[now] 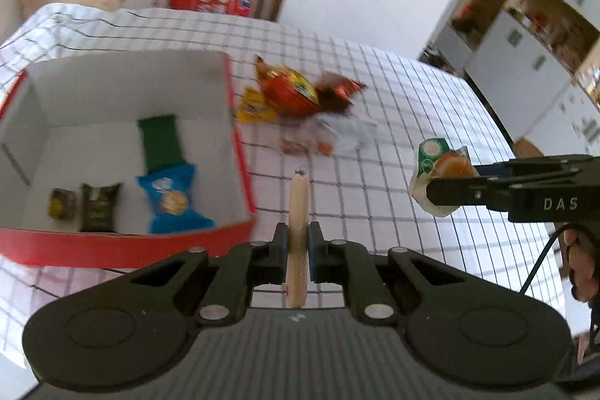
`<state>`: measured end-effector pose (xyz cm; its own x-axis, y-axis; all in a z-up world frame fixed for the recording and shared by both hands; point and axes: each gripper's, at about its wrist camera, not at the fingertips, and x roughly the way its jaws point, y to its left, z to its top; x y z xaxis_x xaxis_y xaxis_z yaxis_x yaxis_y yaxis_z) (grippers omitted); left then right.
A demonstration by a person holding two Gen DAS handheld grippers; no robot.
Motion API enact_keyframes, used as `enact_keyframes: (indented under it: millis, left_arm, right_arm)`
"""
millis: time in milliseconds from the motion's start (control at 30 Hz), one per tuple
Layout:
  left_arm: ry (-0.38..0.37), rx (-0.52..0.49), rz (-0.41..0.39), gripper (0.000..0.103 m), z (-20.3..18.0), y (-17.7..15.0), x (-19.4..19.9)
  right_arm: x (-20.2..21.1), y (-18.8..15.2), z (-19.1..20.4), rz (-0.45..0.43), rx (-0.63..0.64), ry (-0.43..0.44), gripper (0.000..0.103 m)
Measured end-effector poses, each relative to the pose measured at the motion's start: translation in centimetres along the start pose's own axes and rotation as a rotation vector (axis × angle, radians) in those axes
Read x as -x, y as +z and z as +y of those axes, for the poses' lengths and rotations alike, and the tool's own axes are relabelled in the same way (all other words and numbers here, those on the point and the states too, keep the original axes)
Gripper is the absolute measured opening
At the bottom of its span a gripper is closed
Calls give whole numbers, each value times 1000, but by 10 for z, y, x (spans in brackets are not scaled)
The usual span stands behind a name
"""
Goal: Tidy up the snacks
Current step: 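Carry the wooden stick in the left tool while the right tool carries the pastry packet into the box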
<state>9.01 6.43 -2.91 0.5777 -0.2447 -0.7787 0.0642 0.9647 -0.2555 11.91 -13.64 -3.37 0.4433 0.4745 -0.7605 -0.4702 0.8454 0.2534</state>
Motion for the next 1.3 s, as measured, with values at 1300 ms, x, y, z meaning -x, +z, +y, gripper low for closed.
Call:
enact_keyframes:
  millis: [1300]
  left_arm:
    - [387, 154, 130, 10, 188, 70, -35]
  right_arm:
    - [-207, 95, 147, 145, 203, -34, 45]
